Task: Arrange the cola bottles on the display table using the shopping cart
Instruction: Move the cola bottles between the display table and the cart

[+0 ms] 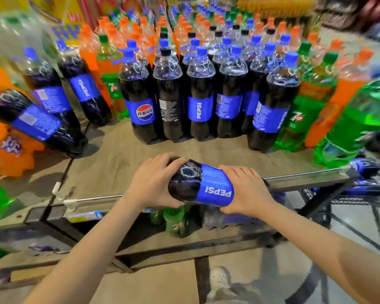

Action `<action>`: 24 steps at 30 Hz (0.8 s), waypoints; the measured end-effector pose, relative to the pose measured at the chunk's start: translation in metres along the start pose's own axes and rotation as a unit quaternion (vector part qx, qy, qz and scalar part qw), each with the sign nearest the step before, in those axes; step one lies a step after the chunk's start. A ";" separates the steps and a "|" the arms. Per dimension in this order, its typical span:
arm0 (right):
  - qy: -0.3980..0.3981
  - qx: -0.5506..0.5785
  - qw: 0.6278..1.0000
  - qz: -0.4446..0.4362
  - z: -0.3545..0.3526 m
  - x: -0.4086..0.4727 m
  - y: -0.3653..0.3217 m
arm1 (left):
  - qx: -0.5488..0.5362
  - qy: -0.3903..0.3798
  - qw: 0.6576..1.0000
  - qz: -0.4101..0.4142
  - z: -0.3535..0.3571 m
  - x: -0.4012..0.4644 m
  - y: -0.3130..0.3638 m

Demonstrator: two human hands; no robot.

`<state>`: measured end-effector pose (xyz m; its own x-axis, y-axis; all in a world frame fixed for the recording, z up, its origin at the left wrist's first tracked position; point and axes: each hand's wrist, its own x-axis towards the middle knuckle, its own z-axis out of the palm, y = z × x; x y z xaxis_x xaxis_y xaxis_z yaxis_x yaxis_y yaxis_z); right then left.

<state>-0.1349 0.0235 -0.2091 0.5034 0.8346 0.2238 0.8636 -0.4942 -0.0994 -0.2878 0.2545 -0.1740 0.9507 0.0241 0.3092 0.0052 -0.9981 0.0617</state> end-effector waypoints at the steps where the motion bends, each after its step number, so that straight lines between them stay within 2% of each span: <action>1: 0.010 -0.008 1.000 0.006 -0.005 0.008 0.002 | 0.004 0.008 1.000 0.008 -0.004 0.010 -0.004; 5: 0.045 -0.019 0.999 0.017 -0.018 0.043 0.018 | 0.027 0.027 0.999 0.024 -0.018 0.051 -0.019; 10: 0.057 0.010 0.998 0.019 -0.011 0.089 0.040 | 0.066 0.005 0.998 0.013 -0.018 0.096 -0.039; 17: 0.007 0.073 0.997 0.020 0.026 0.144 0.070 | 0.113 -0.036 0.993 -0.001 -0.003 0.143 -0.061; 24: -0.014 0.146 0.989 0.005 0.032 0.171 0.081 | 0.155 -0.028 0.987 0.020 -0.014 0.175 -0.067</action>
<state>0.0220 0.1345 -0.2098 0.5097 0.8381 0.1946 0.8271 -0.4149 -0.3793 -0.1261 0.3266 -0.1106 0.9679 -0.0106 0.2512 0.0532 -0.9678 -0.2458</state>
